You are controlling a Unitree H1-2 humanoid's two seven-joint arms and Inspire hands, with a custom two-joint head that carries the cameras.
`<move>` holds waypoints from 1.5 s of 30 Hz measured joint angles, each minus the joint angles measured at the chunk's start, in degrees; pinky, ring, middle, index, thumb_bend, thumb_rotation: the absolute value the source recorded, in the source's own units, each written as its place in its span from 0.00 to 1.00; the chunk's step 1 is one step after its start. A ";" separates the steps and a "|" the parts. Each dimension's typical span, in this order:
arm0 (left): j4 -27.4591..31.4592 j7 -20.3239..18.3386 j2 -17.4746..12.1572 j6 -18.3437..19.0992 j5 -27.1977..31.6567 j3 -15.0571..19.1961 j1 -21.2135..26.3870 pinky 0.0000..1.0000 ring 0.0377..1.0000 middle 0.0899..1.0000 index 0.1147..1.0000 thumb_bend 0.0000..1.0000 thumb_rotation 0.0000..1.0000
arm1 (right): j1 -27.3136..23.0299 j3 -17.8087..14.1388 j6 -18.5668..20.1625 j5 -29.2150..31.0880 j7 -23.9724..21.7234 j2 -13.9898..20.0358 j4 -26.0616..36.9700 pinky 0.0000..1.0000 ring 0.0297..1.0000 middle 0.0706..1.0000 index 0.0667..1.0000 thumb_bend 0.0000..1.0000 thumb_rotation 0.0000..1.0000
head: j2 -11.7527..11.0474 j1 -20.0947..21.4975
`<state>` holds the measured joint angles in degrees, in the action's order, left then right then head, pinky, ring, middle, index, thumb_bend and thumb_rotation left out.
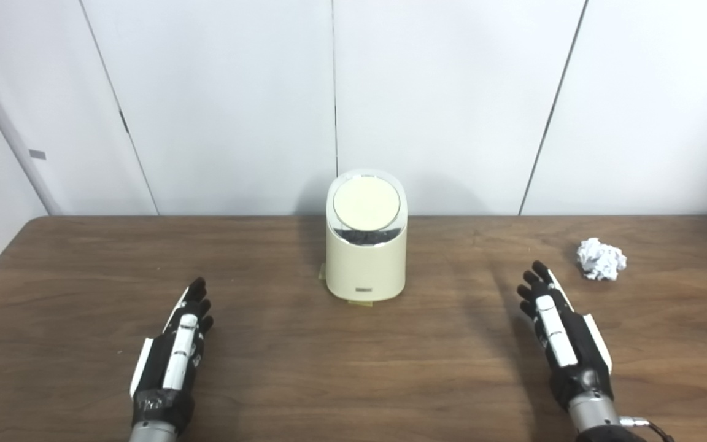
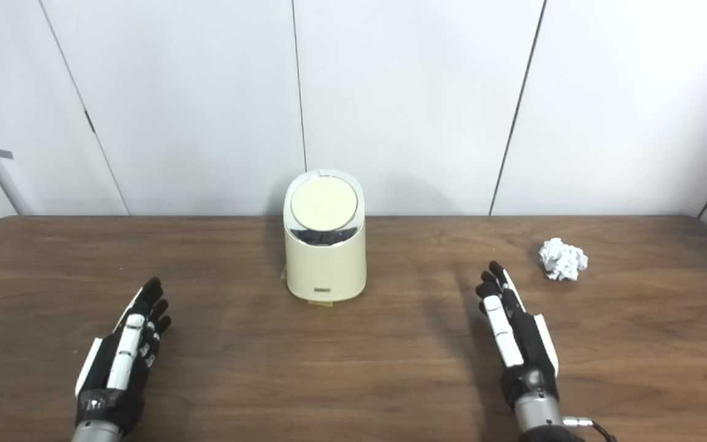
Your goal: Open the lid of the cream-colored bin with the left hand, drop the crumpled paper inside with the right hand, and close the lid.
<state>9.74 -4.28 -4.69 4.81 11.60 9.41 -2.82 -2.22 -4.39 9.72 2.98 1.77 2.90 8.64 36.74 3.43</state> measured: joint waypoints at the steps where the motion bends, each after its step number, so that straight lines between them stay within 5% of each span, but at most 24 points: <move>1: 0.00 0.01 0.00 -0.01 -0.01 0.00 0.01 1.00 1.00 1.00 1.00 0.41 0.74 | 0.00 0.02 0.00 -0.06 0.03 0.00 0.16 0.93 0.92 0.94 0.95 0.54 0.83 | 0.00 0.00; 32: -0.01 0.11 -0.02 0.00 -0.46 -0.27 -0.01 1.00 1.00 0.99 1.00 0.38 0.74 | 0.00 0.13 0.06 0.17 0.02 -0.06 0.59 0.93 0.92 0.94 0.94 0.52 0.79 | -1.40 0.97; 40: -1.86 0.79 -0.85 -3.23 -4.40 -0.73 0.06 0.98 0.97 0.94 0.97 0.63 0.47 | -0.17 0.20 -0.10 0.17 0.14 -0.88 -1.60 0.94 0.92 0.94 0.94 0.52 0.77 | -4.48 1.32; 45: -1.87 2.33 -0.87 -3.83 -7.21 -1.15 1.91 0.98 0.95 0.93 0.95 0.71 0.48 | -0.58 0.20 -1.54 0.04 0.12 -0.88 -3.19 0.95 0.93 0.94 0.95 0.50 0.81 | -5.62 0.27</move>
<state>7.87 -1.94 -5.56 0.99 4.38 8.26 -0.91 -2.79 -4.19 8.18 3.02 1.89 2.02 5.44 31.12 3.69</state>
